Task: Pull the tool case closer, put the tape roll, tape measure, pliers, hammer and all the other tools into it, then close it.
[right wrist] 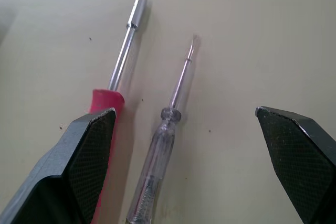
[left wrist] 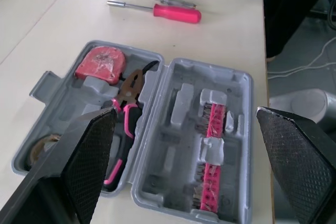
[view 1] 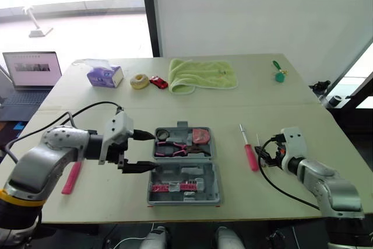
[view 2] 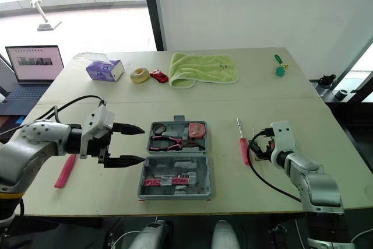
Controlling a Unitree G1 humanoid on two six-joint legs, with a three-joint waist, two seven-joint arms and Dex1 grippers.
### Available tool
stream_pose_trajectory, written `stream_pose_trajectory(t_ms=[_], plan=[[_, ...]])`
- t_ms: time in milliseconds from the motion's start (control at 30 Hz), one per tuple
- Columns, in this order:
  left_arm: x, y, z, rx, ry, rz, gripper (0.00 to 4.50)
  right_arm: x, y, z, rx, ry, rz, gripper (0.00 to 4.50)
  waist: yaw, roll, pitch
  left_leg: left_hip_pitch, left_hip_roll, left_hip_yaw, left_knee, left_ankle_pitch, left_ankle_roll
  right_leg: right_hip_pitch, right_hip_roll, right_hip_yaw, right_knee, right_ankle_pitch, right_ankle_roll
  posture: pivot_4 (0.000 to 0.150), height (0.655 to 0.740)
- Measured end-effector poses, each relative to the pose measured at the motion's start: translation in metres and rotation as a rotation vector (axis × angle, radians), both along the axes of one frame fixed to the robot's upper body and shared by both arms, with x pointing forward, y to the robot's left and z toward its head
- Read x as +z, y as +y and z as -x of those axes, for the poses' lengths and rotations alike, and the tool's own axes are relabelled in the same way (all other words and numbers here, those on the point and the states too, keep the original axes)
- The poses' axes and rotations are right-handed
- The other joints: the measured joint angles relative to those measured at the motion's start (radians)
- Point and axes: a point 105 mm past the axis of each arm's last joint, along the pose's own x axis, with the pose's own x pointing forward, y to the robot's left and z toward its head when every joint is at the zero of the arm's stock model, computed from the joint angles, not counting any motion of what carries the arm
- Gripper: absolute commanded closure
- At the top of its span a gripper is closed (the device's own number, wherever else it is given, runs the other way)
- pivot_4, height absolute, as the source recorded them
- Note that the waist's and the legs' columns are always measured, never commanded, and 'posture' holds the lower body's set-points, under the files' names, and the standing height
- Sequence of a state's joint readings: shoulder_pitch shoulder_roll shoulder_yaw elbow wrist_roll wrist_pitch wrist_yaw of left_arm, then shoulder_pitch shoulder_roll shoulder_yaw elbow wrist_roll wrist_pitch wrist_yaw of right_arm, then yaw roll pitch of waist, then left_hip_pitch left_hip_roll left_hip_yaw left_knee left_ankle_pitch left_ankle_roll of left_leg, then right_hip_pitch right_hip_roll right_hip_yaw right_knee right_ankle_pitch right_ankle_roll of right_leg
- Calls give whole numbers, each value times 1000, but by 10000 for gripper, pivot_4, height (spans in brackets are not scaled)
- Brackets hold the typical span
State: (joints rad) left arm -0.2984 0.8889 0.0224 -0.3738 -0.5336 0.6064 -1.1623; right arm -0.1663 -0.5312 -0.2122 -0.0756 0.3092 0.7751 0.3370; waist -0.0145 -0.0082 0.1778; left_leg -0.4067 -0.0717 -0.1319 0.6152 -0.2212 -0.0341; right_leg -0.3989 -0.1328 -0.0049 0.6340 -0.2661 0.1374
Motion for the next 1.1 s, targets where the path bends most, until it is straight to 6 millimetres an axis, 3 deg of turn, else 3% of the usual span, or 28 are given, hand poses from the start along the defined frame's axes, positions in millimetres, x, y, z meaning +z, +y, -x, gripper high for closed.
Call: stream_pose_trajectory(t_ms=[367, 467, 700, 1100], plan=[[-1, 0, -1, 42, -8, 2, 640, -6, 0, -9, -2, 27, 11, 0, 0, 0, 0, 0, 0, 2, 0, 0, 0, 0, 0, 0, 0, 0, 0, 1500, 7400], [-1, 0, -2, 43, -8, 3, 0, -9, 0, -9, -4, 36, 12, 8455, 0, 0, 0, 0, 0, 2, 0, 0, 0, 0, 0, 0, 0, 0, 0, 1500, 7400], [-3, 3, -7, 61, -11, 8, 0, -17, 1, -8, 3, 62, 26, 44431, -2, 0, 0, 0, 0, 2, 0, 0, 0, 0, 0, 0, 0, 0, 0, 1500, 7400], [-4, 2, -11, 86, -41, 13, 0, -17, 0, -17, 28, 45, 36, 44851, -3, -1, -1, 2, 0, 2, 1, 0, 0, 3, 0, 0, 0, 0, 0, 1500, 7400]])
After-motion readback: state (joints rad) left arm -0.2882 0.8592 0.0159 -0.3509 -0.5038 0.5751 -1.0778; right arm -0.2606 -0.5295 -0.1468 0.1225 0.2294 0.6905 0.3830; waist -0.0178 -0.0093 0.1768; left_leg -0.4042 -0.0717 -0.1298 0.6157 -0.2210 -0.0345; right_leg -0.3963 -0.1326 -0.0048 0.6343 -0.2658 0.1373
